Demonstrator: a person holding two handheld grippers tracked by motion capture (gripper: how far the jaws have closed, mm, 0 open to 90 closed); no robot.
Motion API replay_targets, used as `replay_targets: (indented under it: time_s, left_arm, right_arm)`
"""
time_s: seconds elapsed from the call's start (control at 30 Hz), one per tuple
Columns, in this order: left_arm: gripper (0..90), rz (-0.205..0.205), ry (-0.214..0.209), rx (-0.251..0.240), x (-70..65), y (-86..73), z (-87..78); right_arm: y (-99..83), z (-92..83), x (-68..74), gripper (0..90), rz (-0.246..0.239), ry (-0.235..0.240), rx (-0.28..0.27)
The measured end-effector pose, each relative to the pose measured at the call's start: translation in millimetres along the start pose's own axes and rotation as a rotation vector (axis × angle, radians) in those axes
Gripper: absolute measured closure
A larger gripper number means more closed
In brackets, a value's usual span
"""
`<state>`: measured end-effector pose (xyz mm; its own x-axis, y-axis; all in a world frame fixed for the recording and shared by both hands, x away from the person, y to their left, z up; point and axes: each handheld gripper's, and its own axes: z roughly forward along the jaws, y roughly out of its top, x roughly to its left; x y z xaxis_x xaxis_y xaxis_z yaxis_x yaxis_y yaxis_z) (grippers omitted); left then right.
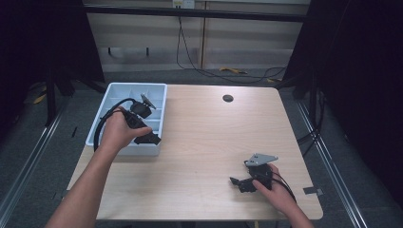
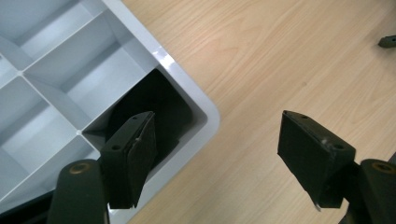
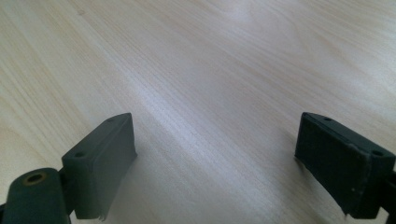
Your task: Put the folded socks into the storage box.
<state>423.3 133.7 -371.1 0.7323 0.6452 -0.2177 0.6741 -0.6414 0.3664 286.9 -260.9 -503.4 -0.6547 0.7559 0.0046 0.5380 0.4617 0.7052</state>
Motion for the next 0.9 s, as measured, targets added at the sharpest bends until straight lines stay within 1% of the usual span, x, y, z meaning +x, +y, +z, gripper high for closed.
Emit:
replay_targets:
  time_s: [0.03, 0.1, 0.17, 0.37, 0.43, 0.53, 0.67, 0.83, 0.9]
  left_arm:
    - [27.4, 0.000, 0.000, 0.000, 0.0, 0.0, 0.0]
    - [27.2, 0.015, -0.008, 0.012, -2.5, -0.7, 1.2]
    - [26.7, 0.015, -0.013, 0.009, -3.7, -1.1, 1.8]
    - [24.9, 0.038, -0.034, -0.007, -11.8, -2.9, 5.9]
    - [24.5, 0.048, -0.038, 0.001, -14.1, -3.1, 7.4]
    - [22.8, 0.057, -0.043, -0.006, -17.6, -3.5, 9.7]
    - [21.4, 0.067, -0.047, -0.027, -21.6, -3.5, 9.9]
    - [20.2, 0.080, -0.062, -0.037, -26.7, -4.4, 11.2]
    - [20.1, 0.092, -0.069, -0.036, -30.3, -5.4, 12.8]
  right_arm:
    - [0.0, 0.0, 0.0, 11.3, 0.000, 0.000, 0.000]
    - [0.0, 0.0, 0.0, 11.3, 0.000, 0.000, 0.000]
    - [0.0, 0.0, 0.0, 11.3, -0.001, 0.000, 0.000]
    - [-0.1, 0.0, -0.1, 11.3, -0.002, 0.000, 0.001]
    - [-0.1, -0.1, -0.1, 11.3, -0.002, 0.000, 0.001]
    - [0.0, -0.1, -0.1, 11.3, -0.002, 0.001, 0.001]
    - [0.0, -0.1, -0.2, 11.3, -0.002, 0.001, 0.001]
    - [0.0, 0.0, -0.2, 11.3, -0.002, 0.000, 0.001]
    - [-0.1, 0.0, -0.2, 11.3, -0.003, 0.001, 0.001]
